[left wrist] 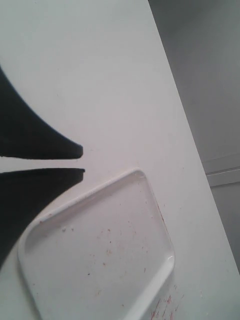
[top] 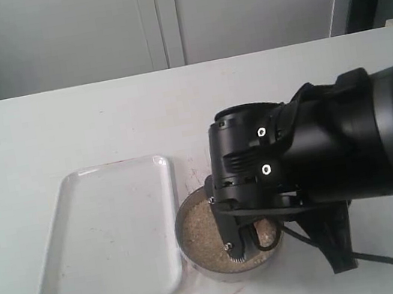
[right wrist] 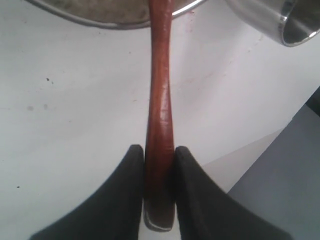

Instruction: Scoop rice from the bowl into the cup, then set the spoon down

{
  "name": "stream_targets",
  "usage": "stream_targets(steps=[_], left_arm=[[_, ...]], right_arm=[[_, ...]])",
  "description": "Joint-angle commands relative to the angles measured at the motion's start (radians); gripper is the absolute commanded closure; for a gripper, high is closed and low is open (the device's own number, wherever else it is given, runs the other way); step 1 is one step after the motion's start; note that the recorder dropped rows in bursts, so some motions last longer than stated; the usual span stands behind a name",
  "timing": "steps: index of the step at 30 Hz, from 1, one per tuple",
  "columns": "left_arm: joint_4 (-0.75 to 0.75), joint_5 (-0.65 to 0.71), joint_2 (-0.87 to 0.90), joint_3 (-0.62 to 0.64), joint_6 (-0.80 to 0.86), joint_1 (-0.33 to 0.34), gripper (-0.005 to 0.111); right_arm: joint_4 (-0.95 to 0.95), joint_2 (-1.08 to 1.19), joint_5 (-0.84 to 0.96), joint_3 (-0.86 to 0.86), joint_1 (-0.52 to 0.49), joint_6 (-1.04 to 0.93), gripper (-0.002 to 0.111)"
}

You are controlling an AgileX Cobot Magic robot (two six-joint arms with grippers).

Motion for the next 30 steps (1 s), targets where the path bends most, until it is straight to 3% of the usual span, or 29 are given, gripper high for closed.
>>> stream_targets(steps=[1, 14, 30], left_arm=[[0.0, -0.005, 0.001, -0.003, -0.005, 0.002, 0.092], [0.0, -0.005, 0.001, -0.003, -0.005, 0.002, 0.092], [0.0, -0.005, 0.001, -0.003, -0.005, 0.002, 0.092]], right_arm=[[0.035, 0.0, 0.004, 0.002, 0.001, 0.021, 0.108], [0.12, 0.0, 0.004, 0.002, 0.001, 0.212, 0.108], [0.239, -0.008, 0.004, 0.002, -0.015, 0.298, 0.108]])
